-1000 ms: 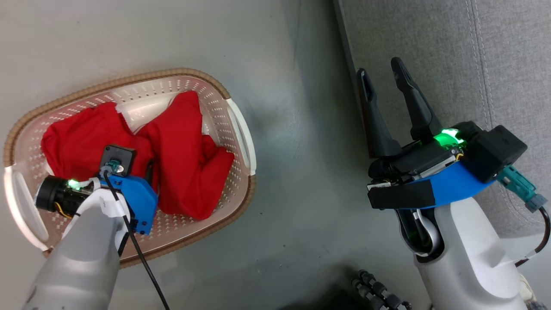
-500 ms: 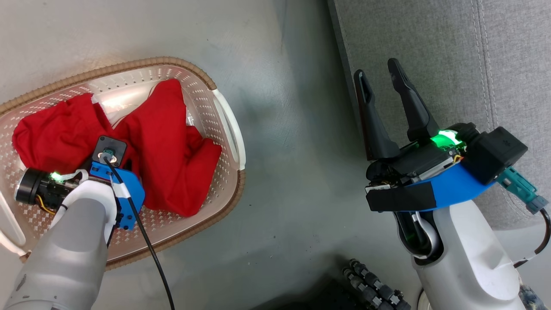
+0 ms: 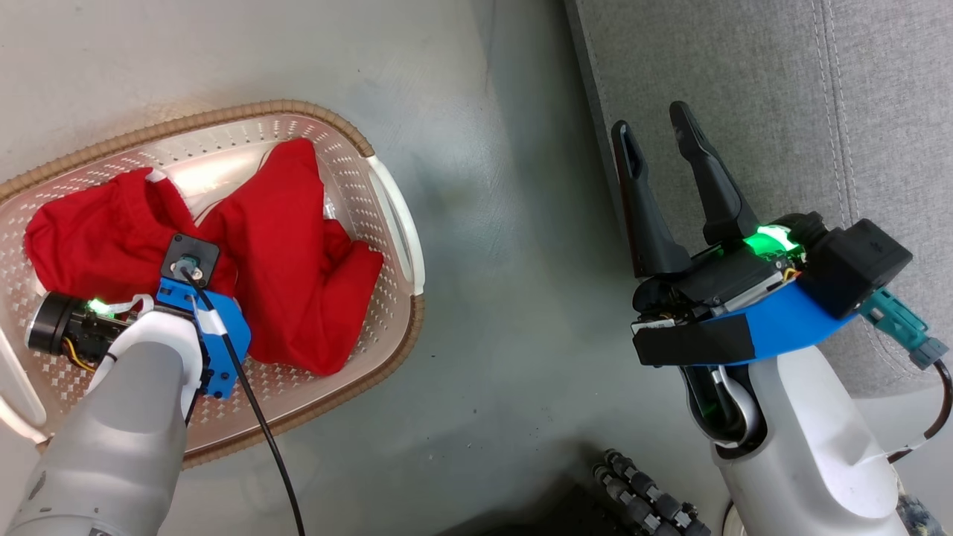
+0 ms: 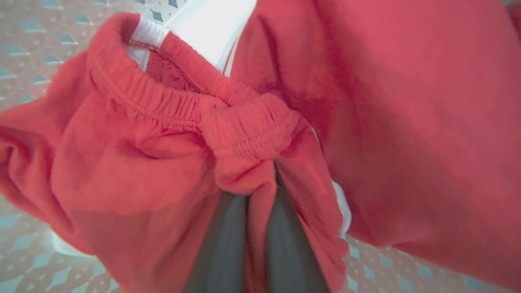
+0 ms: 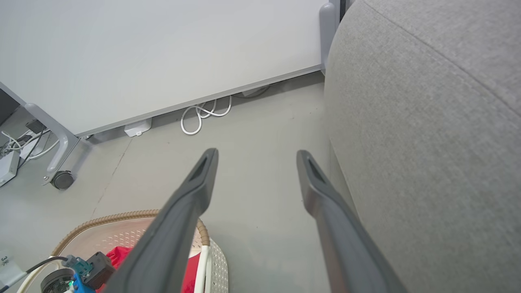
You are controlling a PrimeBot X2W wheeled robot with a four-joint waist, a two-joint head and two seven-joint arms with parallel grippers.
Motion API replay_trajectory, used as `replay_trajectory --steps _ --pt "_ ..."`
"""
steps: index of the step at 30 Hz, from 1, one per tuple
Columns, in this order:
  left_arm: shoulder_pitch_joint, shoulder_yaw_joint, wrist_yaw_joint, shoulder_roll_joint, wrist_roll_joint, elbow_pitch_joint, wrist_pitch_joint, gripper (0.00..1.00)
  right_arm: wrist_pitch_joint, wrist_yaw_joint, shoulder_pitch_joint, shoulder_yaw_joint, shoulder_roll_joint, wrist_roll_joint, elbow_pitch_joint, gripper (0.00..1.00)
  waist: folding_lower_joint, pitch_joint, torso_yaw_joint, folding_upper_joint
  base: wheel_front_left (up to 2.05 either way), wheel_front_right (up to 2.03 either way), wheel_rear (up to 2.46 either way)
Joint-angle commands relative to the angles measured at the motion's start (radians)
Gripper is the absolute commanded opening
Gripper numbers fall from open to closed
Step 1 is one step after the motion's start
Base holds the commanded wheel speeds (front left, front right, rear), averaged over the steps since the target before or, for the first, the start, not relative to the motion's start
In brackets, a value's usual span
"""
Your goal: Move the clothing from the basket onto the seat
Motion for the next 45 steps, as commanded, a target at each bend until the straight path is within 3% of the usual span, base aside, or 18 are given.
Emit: replay_trajectory --steps 1,12,31,39,45 --pt "-0.016 -0.001 -0.006 0.005 -0.005 0.003 0.002 0.00 -0.005 0.000 0.000 0.001 -0.003 0.002 0.001 1.00 0.0000 -0.002 0.001 0.0000 0.00 0.00 0.00" --pt "0.021 -0.001 -0.019 -0.026 -0.040 0.013 -0.019 0.00 -0.005 0.000 0.015 -0.002 -0.003 -0.020 0.035 1.00 0.0000 -0.081 0.022 0.0000 0.00 0.00 0.00" --pt "0.137 -0.038 -0.063 -0.173 -0.098 0.019 -0.128 0.00 -0.002 0.000 0.122 -0.056 -0.003 -0.206 0.247 1.00 0.0000 -0.492 0.165 0.0000 0.00 0.00 0.00" --pt "0.177 -0.094 -0.077 -0.205 -0.135 -0.026 -0.181 0.00 0.023 0.000 0.184 -0.101 -0.003 -0.231 0.287 1.00 0.0000 -0.648 0.221 0.0000 0.00 0.00 0.00" --pt "0.228 -0.230 -0.076 -0.205 -0.267 -0.199 -0.153 0.00 0.044 0.000 0.245 -0.126 -0.003 -0.233 0.288 1.00 0.0000 -0.743 0.254 0.0000 0.00 0.00 0.00"
